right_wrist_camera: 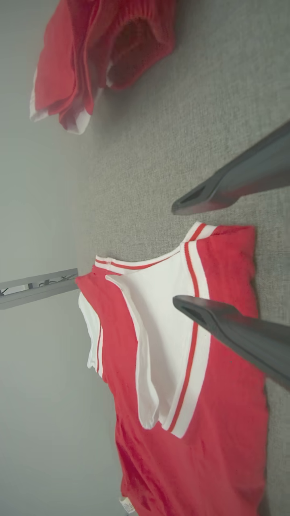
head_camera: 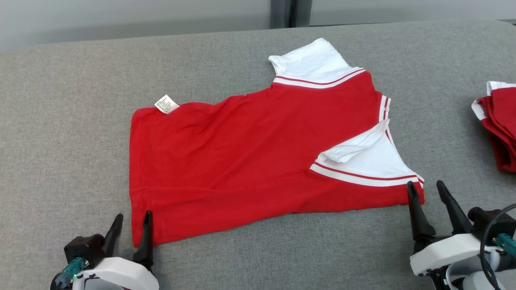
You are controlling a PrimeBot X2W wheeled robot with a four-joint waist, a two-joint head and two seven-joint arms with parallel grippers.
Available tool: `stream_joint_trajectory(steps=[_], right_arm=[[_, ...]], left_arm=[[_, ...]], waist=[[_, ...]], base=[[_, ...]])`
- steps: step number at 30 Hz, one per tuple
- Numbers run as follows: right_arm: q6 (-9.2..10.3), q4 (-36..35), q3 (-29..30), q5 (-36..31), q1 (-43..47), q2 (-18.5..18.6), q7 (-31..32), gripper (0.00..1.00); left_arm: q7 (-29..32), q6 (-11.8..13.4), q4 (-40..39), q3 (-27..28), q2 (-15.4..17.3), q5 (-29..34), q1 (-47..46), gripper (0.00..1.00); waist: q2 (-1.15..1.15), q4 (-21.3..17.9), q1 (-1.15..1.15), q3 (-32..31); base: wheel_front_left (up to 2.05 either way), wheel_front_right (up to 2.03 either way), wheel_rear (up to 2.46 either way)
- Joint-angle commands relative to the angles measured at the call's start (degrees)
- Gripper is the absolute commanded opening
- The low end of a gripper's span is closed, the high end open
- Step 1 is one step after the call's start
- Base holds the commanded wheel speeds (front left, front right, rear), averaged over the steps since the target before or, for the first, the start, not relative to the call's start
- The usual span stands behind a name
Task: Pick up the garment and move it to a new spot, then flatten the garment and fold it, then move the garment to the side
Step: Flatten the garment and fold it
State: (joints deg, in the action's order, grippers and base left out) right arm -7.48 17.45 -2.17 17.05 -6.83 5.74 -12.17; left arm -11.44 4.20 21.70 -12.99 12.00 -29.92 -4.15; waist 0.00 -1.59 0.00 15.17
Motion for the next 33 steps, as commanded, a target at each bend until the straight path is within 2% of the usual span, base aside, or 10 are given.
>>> stream_joint_trajectory(steps=[1,11,12,13,14,15,16,17,18,33], right_arm=[[-0.03,0.89,0.01,0.58,-1.01,0.03,-0.53,1.00],[-0.03,9.61,-2.35,3.40,-5.25,-0.38,-1.84,1.00],[-0.03,10.33,-2.52,3.84,-5.43,-0.40,-1.92,1.00],[-0.03,10.74,-2.67,4.16,-5.62,-0.39,-2.03,1.00],[-0.03,11.18,-2.92,4.59,-5.72,-0.36,-2.07,0.84],[-0.03,11.86,-3.34,5.11,-5.70,-0.34,-1.84,0.45],[-0.03,12.23,-3.54,5.57,-5.86,-0.19,-1.92,0.36],[-0.03,12.50,-3.82,5.85,-6.00,0.06,-2.00,0.06],[-0.03,12.79,-4.31,6.36,-5.97,0.17,-1.94,0.00],[-0.03,5.11,-5.65,9.74,2.51,2.29,-0.53,0.00]], left_arm=[[0.36,-0.44,0.93,-0.09,0.10,-0.53,-1.18,1.00],[3.08,-2.42,6.20,-0.56,-0.06,-2.59,-3.61,0.98],[3.78,-2.63,6.57,-0.77,-0.02,-2.82,-3.66,0.69],[4.13,-2.80,6.77,-0.91,0.06,-2.90,-3.62,0.47],[4.55,-3.00,7.03,-1.11,0.16,-3.07,-3.60,0.33],[5.02,-3.35,7.15,-1.37,0.18,-3.32,-3.51,0.00],[5.42,-3.71,7.13,-1.51,0.16,-3.42,-3.49,0.00],[5.94,-3.85,7.10,-1.79,0.15,-3.47,-3.46,0.00],[5.91,-4.01,6.89,-1.88,0.15,-3.52,-3.35,0.00],[8.40,-2.75,-3.37,-1.07,4.71,-4.01,2.05,0.00]], waist=[[0.00,0.06,0.00,0.45],[0.00,0.02,0.00,1.47],[0.00,-0.03,0.00,1.42],[0.00,-0.07,0.00,1.36],[0.00,-0.09,0.00,1.26],[0.00,-0.12,0.00,1.14],[0.00,-0.17,0.00,1.09],[0.00,-0.17,0.00,0.96],[0.00,-0.15,0.00,0.75],[0.00,-0.19,0.00,-3.87]], base=[[0.00,0.00,0.00],[0.00,0.00,0.00],[0.00,0.00,0.00],[0.00,0.00,0.00],[0.00,0.00,0.00],[0.00,0.00,0.00],[0.00,0.00,0.00],[0.00,0.00,0.00],[0.00,0.00,0.00],[0.00,0.00,0.00]])
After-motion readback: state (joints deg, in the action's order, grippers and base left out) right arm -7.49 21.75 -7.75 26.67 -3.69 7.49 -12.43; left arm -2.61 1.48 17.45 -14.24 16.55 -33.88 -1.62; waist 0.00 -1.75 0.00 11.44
